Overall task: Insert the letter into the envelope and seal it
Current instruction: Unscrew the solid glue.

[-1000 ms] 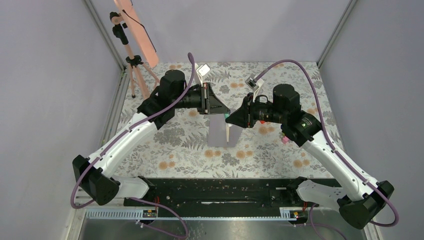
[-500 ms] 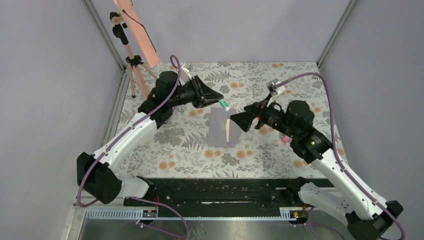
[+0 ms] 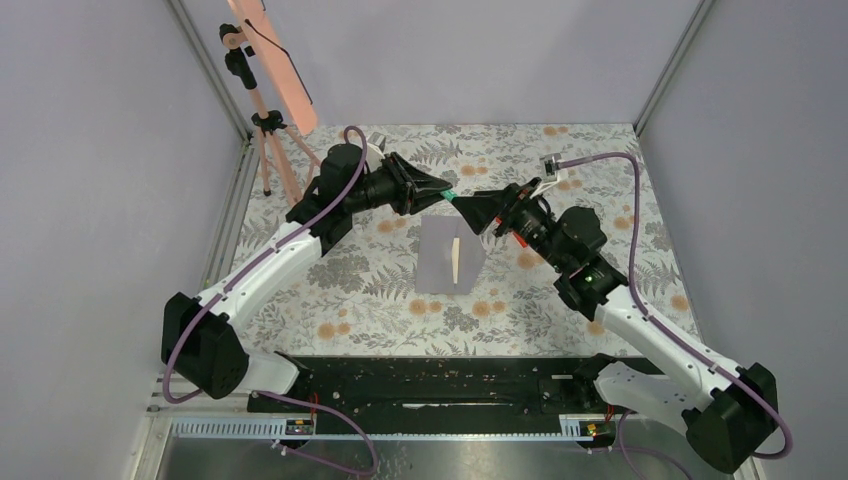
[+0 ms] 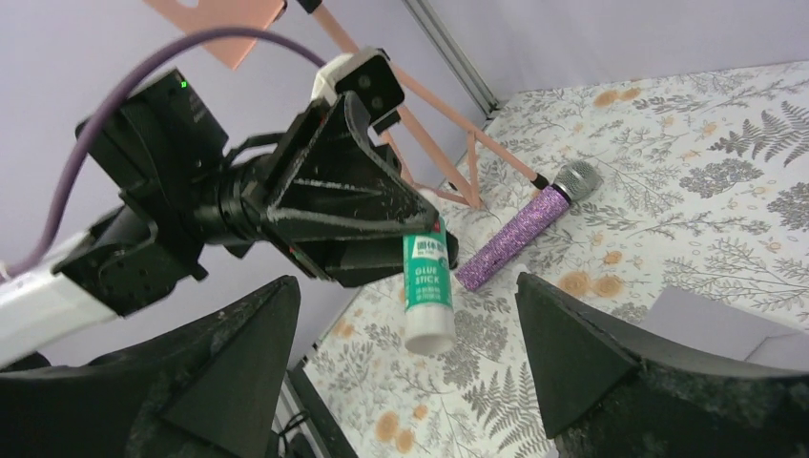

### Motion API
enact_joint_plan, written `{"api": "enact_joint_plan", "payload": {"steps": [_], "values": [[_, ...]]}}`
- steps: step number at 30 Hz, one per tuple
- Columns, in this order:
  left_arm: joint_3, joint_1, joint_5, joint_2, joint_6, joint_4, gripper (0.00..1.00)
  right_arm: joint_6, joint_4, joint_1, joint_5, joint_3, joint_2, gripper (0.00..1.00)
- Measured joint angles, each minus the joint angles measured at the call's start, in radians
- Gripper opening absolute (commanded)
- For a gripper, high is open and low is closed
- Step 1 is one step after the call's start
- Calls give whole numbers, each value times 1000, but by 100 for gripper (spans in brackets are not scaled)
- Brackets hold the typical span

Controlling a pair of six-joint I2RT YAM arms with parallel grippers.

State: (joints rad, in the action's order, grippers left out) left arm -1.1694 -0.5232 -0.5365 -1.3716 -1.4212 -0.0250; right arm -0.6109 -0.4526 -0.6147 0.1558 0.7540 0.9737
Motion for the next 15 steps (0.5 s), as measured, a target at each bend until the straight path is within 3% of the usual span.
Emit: {"api": "enact_joint_plan", "payload": {"steps": [3, 11, 15], "values": [[11, 0, 11, 0, -28, -1, 0, -51, -27, 0, -25, 2, 30, 80], [13, 0, 30, 0, -58, -1, 0, -94, -22, -31, -74, 29, 81, 73], [13, 0, 33, 0, -65, -1, 0, -101, -12, -40, -84, 37, 101, 61]]}}
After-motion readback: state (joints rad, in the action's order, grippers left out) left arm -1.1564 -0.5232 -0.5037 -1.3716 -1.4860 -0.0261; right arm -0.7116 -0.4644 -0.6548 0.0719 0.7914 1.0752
